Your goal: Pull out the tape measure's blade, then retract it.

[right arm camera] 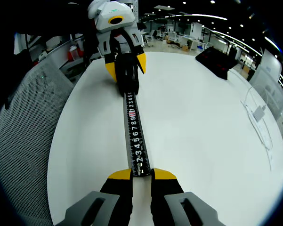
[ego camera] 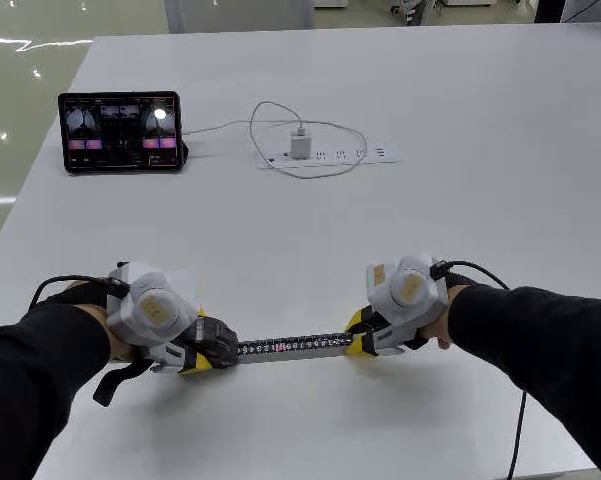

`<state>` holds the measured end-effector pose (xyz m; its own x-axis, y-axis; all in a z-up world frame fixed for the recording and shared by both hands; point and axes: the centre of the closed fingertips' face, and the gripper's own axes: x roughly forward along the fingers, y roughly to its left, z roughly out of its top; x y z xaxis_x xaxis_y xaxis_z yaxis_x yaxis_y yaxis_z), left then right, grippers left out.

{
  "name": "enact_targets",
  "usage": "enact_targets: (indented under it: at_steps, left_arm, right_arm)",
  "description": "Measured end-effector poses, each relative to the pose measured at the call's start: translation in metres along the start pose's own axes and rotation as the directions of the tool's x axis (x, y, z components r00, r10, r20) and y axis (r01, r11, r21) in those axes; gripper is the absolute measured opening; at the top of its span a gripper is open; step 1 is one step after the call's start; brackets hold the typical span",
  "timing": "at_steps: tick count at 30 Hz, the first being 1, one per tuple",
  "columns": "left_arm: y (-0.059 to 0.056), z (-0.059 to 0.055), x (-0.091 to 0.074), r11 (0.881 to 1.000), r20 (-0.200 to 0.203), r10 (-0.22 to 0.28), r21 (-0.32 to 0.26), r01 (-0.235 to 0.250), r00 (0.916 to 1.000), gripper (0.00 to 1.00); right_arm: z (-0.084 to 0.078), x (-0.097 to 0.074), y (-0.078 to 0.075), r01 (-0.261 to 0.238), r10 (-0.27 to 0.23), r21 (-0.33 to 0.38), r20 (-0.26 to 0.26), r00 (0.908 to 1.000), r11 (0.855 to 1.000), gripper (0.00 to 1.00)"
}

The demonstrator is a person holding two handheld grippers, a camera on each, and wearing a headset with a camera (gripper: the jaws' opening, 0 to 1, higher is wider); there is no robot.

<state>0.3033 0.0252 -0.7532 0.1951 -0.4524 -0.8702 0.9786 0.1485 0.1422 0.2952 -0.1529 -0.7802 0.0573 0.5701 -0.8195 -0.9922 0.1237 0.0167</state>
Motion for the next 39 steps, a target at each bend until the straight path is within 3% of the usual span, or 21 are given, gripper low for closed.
enact_targets:
  at_steps: [39]
  left_arm:
    - [0.000,0.001,0.000,1.000,-0.001,0.000,0.000,0.000,1.0000,0.32]
  right_arm:
    - [-0.016,-0.013,-0.004,0.010,-0.010,0.009,-0.017,0.9998,1.000,0.10]
